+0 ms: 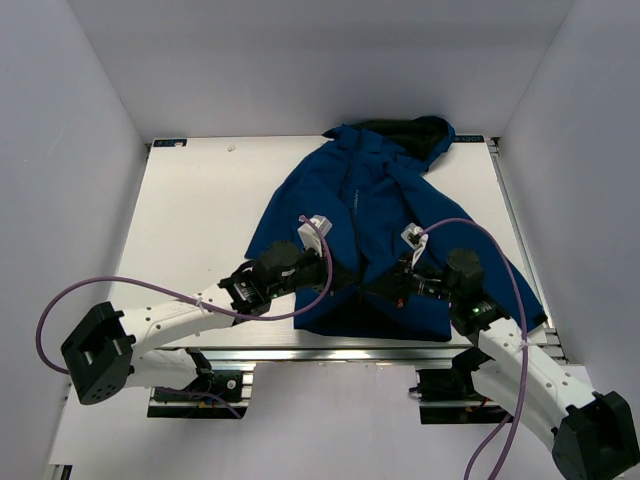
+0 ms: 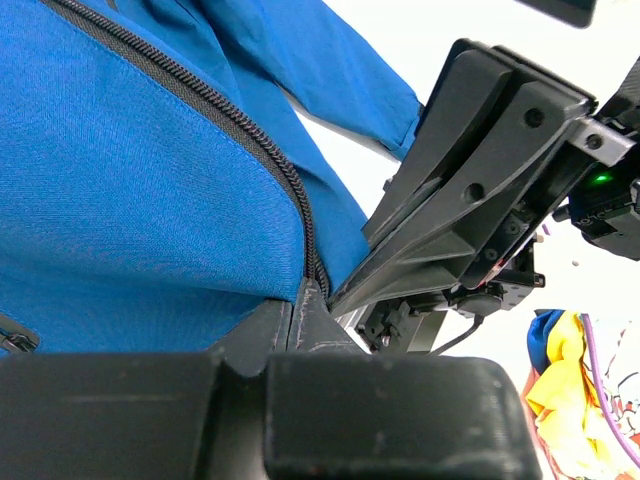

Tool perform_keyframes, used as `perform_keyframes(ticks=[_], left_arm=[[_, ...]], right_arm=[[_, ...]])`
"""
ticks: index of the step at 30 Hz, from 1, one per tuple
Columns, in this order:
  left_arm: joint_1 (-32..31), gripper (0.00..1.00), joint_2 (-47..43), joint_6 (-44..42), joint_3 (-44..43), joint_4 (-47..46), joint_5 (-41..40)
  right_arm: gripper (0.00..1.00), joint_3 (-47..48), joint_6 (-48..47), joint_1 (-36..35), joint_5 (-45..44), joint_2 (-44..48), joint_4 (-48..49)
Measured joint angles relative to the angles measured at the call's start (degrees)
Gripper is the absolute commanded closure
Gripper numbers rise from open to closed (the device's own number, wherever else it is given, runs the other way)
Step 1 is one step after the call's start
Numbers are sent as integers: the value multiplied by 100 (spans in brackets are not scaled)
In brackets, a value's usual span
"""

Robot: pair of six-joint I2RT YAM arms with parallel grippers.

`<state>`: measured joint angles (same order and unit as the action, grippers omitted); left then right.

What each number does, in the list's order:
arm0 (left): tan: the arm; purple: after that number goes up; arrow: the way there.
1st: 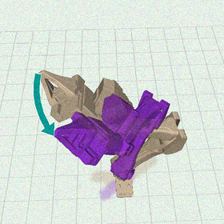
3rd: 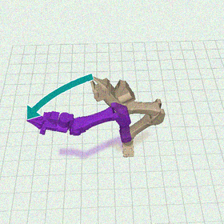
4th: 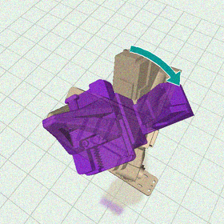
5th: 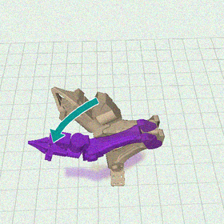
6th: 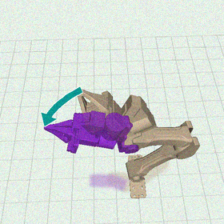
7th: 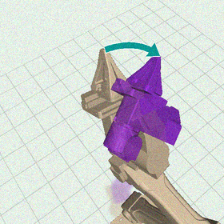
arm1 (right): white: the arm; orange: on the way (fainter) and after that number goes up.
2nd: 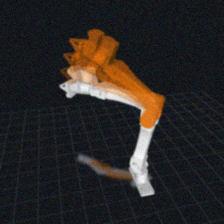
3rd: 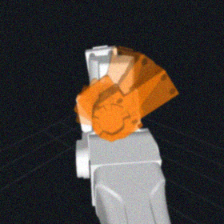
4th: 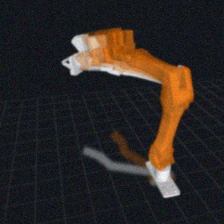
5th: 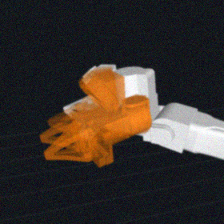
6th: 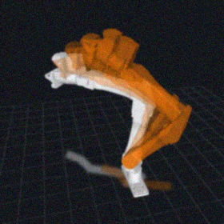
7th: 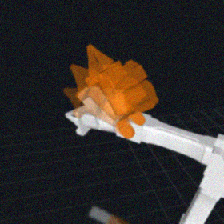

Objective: Zip up the jacket

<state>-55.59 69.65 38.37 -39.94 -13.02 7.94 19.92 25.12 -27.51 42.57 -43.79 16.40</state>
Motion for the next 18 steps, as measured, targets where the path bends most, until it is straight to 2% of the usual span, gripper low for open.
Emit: perform_keyframes(ticks=[18], left_arm=[[0, 100, -87, -2, 101, -76, 31]], right_arm=[[100, 0, -155, 0, -236, 109, -350]])
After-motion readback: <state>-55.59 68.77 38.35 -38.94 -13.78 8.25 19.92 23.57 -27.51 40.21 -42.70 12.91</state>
